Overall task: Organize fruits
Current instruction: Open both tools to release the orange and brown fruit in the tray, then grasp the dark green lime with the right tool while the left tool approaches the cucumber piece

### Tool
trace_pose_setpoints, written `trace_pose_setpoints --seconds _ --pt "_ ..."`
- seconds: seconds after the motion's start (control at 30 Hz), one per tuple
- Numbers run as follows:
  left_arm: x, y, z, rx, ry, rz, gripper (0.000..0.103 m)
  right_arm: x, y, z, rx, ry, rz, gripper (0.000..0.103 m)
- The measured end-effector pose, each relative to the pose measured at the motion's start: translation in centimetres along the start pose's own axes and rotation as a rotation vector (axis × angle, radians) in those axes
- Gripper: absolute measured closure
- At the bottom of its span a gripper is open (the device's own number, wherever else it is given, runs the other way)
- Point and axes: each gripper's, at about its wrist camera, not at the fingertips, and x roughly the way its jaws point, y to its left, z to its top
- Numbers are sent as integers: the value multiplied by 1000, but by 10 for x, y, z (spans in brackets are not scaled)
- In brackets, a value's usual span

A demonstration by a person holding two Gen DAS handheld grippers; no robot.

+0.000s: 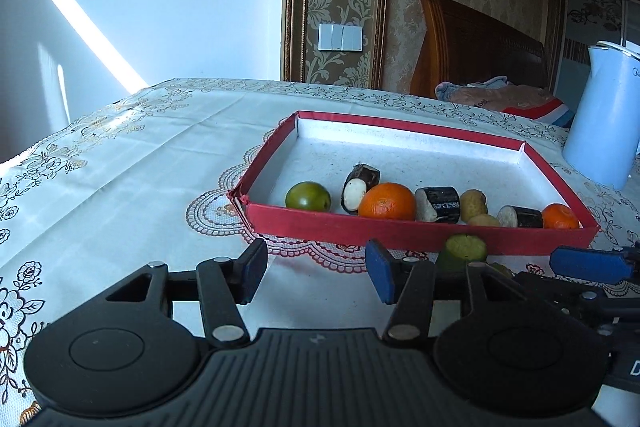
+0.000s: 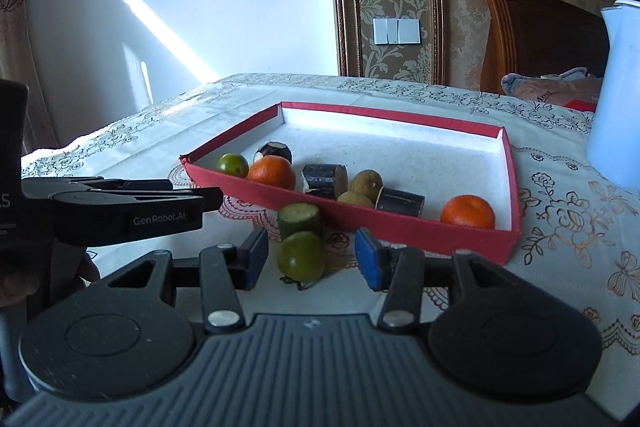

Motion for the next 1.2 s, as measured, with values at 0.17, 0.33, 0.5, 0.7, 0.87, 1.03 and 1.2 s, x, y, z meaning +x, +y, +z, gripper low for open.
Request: trace_pose_setpoints --seconds 0.17,0.33,0.5,0.7,0.87,1.03,1.2 --pt "1 0 -3 6 5 6 35 14 7 1 -6 50 -11 57" --pt "1 0 -3 8 1 3 30 30 11 2 -13 100 -26 57" --pt "3 -1 -2 15 10 3 30 40 12 -1 -17 142 -36 63" --pt "2 -3 -3 25 7 12 30 42 14 -3 -27 146 -51 74" --pt "1 -5 -2 35 1 17 30 40 15 -3 -30 138 -57 74" --pt "1 -9 0 30 -2 11 30 33 11 -2 -10 119 -66 74" --pt "0 -19 1 47 2 -14 30 22 3 -3 3 100 -76 74"
